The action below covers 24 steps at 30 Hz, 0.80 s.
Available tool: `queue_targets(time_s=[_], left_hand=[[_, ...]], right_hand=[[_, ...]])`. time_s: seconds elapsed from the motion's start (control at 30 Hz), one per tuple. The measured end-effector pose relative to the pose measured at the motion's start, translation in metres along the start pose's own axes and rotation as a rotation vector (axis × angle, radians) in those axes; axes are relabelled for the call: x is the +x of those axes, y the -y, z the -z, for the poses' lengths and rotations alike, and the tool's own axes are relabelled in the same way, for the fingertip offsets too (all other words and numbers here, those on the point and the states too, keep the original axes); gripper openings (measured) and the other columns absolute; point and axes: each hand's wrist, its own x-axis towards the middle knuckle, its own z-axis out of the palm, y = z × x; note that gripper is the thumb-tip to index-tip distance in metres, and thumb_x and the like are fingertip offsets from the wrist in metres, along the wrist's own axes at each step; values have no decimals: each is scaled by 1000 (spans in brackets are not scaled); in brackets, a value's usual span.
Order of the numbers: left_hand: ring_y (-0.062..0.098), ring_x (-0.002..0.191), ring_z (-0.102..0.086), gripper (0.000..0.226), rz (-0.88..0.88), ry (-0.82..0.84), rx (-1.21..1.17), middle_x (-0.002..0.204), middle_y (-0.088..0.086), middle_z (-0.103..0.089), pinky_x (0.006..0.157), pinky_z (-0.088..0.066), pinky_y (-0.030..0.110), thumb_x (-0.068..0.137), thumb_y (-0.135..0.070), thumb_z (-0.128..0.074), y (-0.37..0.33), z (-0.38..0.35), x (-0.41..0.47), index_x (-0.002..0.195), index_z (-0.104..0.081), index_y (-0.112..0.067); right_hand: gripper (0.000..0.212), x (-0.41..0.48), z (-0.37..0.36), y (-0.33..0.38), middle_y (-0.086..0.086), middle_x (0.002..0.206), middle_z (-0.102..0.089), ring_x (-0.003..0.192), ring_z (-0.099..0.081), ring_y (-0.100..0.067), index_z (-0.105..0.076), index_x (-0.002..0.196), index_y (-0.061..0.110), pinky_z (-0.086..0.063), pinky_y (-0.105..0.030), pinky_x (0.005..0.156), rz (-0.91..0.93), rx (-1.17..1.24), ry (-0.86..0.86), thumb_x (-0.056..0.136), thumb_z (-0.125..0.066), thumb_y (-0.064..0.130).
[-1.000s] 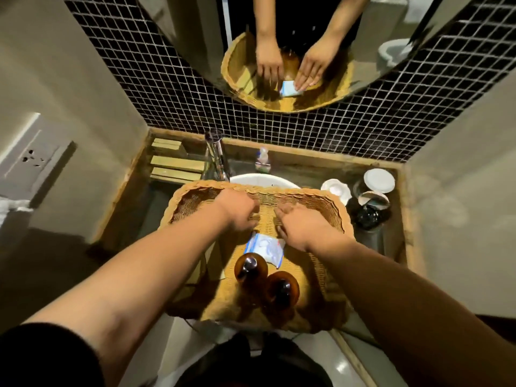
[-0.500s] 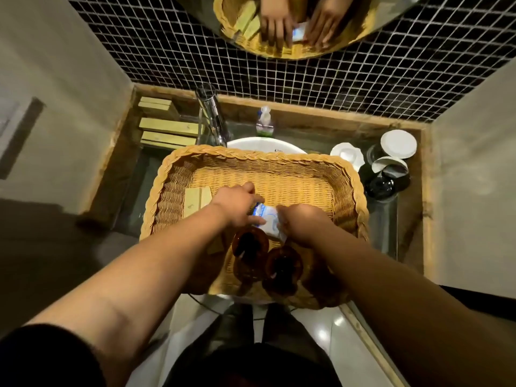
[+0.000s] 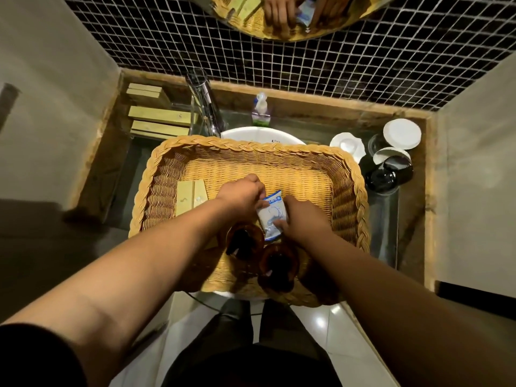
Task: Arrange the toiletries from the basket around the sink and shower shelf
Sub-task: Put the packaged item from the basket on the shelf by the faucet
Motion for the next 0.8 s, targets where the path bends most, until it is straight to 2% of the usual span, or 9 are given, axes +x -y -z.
queue_targets(time_s=[0.1,0.2,0.27,0.33,0.4,0.5,0.63,0.73,0.8], left_hand=[[16,91,-55,12,-2,-14,-21,103,-6,-53,67,-49,32,94,-39,-59,1,2,4,95,-61,-27],[18,88,-56,12,1,-5,-34,94,-7,-56,57,-38,30,95,-37,-57,3,7,7,95,-57,-25],[21,80,-57,16,5,-30,-44,86,-6,-59,52,-31,29,97,-42,-51,5,13,6,97,-52,-26],[25,74,-57,18,-18,-86,-46,80,-3,-59,50,-29,29,97,-45,-47,4,24,3,97,-48,-27],[27,72,-57,19,-52,-152,-67,79,-3,-60,52,-34,30,94,-47,-44,3,39,0,96,-46,-28],[28,80,-58,13,-62,-281,-110,84,-6,-60,59,-37,33,96,-42,-47,2,71,-1,99,-49,-29],[20,87,-57,10,-53,-411,-142,92,-9,-63,62,-38,34,97,-38,-52,8,119,-8,103,-54,-30],[18,81,-55,15,-14,-478,-173,86,-12,-57,62,-37,34,93,-40,-58,14,154,-16,100,-53,-29],[18,82,-56,17,26,-527,-173,89,-11,-60,65,-41,35,92,-42,-60,19,173,-25,100,-53,-28]], right_hand=[[58,2,-1,-4,-11,115,-67,102,-62,-34,-44,136,21,-45,-35,70,20,59,40,90,-62,51],[53,3,6,-8,-11,116,-69,102,-62,-32,-49,137,21,-49,-36,76,11,192,46,95,-54,52],[42,2,12,-8,-7,105,-71,97,-63,-29,-59,123,19,-48,-34,74,6,302,-19,96,-54,50],[33,2,22,-3,2,87,-68,90,-64,-25,-61,113,18,-44,-31,68,-3,397,-81,94,-60,46],[40,3,35,7,6,81,-66,87,-65,-21,-57,125,20,-41,-29,68,11,461,-144,91,-67,39],[62,6,58,30,4,82,-69,82,-66,-17,-40,146,25,-47,-31,73,51,537,-213,91,-67,33],[55,10,89,56,4,82,-69,77,-65,-9,-41,144,29,-53,-32,72,104,597,-299,94,-64,31],[54,15,112,73,4,82,-68,75,-64,-7,-42,141,30,-47,-24,63,131,602,-354,93,-66,31],[55,18,128,87,2,80,-68,75,-64,-11,-44,140,28,-45,-26,65,135,587,-381,91,-68,30]])
